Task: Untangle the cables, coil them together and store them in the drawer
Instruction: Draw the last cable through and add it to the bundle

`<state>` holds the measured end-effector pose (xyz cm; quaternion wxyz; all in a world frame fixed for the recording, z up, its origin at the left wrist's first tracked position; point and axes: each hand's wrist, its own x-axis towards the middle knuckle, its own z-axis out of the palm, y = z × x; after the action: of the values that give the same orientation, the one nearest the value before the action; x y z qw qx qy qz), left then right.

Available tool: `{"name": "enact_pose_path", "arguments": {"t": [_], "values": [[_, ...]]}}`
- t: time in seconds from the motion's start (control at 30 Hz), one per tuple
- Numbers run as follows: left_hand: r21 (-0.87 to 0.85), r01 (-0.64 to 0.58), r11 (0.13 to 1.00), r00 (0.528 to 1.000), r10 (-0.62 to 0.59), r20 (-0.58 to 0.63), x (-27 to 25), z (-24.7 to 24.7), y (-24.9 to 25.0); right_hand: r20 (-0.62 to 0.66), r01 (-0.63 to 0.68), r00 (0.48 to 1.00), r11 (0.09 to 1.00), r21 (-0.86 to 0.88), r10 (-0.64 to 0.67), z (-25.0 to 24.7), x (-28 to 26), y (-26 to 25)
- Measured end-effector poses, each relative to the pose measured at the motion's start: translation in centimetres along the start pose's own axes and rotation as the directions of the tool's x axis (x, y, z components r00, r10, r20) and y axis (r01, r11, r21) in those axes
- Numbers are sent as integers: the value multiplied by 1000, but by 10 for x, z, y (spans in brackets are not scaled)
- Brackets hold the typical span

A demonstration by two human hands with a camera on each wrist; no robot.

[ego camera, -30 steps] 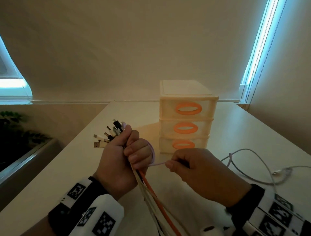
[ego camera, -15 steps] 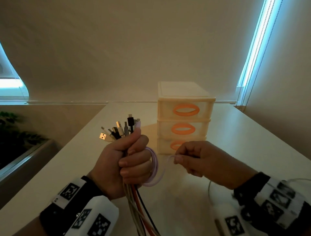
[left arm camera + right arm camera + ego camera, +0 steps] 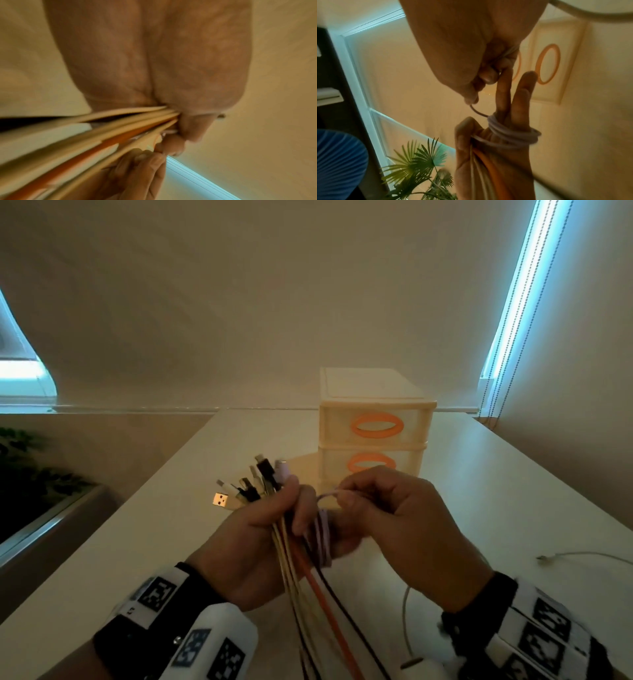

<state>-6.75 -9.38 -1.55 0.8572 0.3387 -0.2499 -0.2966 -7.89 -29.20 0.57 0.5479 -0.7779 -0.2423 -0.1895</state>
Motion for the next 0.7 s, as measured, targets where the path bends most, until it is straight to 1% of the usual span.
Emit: {"name": "enact_pose_path", "arguments": {"t": [0.03, 0.07, 0.1, 0.13, 0.17, 0.23, 0.27, 0.3, 0.33, 0.4, 0.43, 0.47, 0.5, 0.53, 0.57, 0.6, 0.63, 0.67, 0.7], "values": [[-3, -80, 997, 996, 79, -42, 2, 0, 0, 82, 51, 995, 999, -15, -50, 1, -2, -1], [1, -143, 990, 986, 143, -87, 4, 0, 1, 180, 107, 979, 992, -60, -94, 2, -4, 0], [-11, -185, 983, 975, 182, -129, 4, 1, 3, 281, 140, 954, 986, -93, -108, 4, -6, 3], [-36, -214, 976, 963, 205, -174, 5, 4, 4, 360, 130, 930, 985, -111, -82, 5, -8, 5], [-62, -245, 968, 947, 225, -229, 6, 6, 3, 407, 91, 913, 987, -131, -30, 3, -8, 7], [-57, -308, 950, 896, 270, -352, 5, 4, 1, 473, 3, 877, 983, -185, 86, -2, -6, 9], [-52, -329, 943, 882, 287, -373, 4, 2, 1, 477, -45, 867, 975, -216, 145, -6, -6, 8], [-81, -335, 939, 890, 287, -355, 4, 0, 2, 452, -95, 869, 964, -248, 202, -9, -4, 7], [-127, -324, 937, 912, 274, -305, 4, -3, 4, 404, -134, 879, 943, -304, 255, -11, -3, 8], [-166, -270, 949, 954, 240, -179, 4, -7, 7, 261, -229, 897, 882, -412, 355, -13, 1, 16], [-162, -247, 955, 965, 227, -133, 3, -9, 8, 215, -253, 902, 862, -438, 374, -13, 2, 20], [-163, -231, 959, 971, 217, -98, 2, -11, 9, 216, -242, 906, 863, -444, 365, -13, 1, 22], [-166, -223, 960, 974, 213, -75, 1, -12, 10, 267, -214, 898, 877, -430, 349, -13, 0, 23], [-175, -223, 959, 975, 215, -61, 1, -13, 11, 351, -184, 876, 901, -392, 331, -14, 0, 22], [-185, -228, 956, 974, 222, -55, 0, -14, 14, 449, -175, 834, 925, -337, 321, -16, -1, 19], [-194, -236, 952, 972, 230, -50, -2, -15, 17, 536, -207, 780, 941, -268, 324, -18, -1, 16], [-203, -240, 949, 971, 237, -42, -3, -15, 20, 591, -275, 734, 942, -191, 334, -22, -1, 15], [-212, -239, 948, 971, 238, -31, -3, -14, 22, 619, -352, 703, 928, -123, 349, -26, 0, 15], [-221, -234, 947, 972, 235, -20, -4, -14, 24, 625, -397, 690, 913, -94, 364, -29, 1, 16]]}}
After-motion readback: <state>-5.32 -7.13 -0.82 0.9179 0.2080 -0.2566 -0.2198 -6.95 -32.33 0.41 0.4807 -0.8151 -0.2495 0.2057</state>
